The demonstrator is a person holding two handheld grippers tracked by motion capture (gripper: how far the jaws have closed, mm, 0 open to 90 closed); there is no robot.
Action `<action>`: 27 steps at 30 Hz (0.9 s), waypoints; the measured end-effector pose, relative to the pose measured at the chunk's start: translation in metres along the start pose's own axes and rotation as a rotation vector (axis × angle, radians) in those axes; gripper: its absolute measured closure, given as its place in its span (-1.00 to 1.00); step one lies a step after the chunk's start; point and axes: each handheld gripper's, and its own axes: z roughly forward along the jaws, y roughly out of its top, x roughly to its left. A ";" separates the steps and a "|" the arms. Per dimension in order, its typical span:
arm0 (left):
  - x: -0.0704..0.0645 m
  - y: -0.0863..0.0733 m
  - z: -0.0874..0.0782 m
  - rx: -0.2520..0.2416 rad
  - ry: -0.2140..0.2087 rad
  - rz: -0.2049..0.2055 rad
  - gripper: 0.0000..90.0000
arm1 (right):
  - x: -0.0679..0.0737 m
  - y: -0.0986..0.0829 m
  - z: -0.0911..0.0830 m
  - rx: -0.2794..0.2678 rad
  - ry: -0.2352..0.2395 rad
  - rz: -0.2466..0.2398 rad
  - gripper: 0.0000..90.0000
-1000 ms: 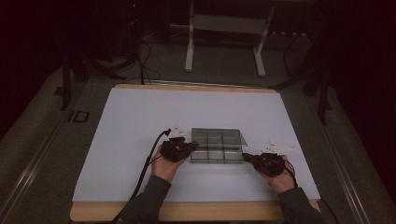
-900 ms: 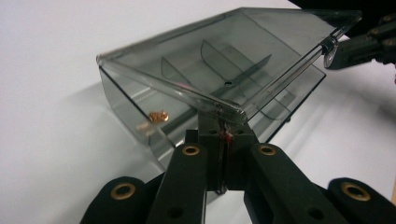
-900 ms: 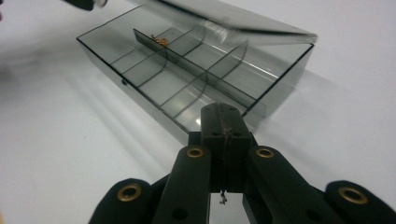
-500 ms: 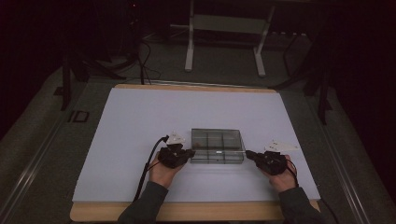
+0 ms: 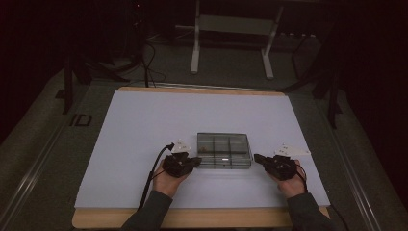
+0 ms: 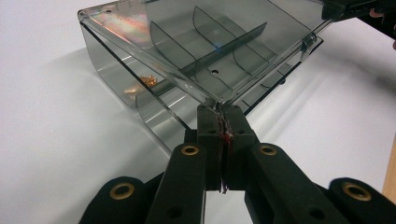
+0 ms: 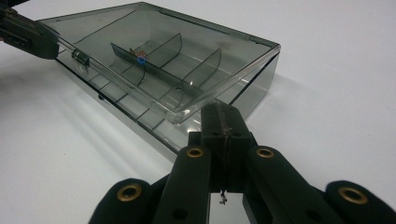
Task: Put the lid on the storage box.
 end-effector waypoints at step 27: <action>0.016 -0.020 -0.009 0.045 0.042 -0.015 0.91 | -0.002 -0.002 0.000 -0.009 -0.023 0.012 1.00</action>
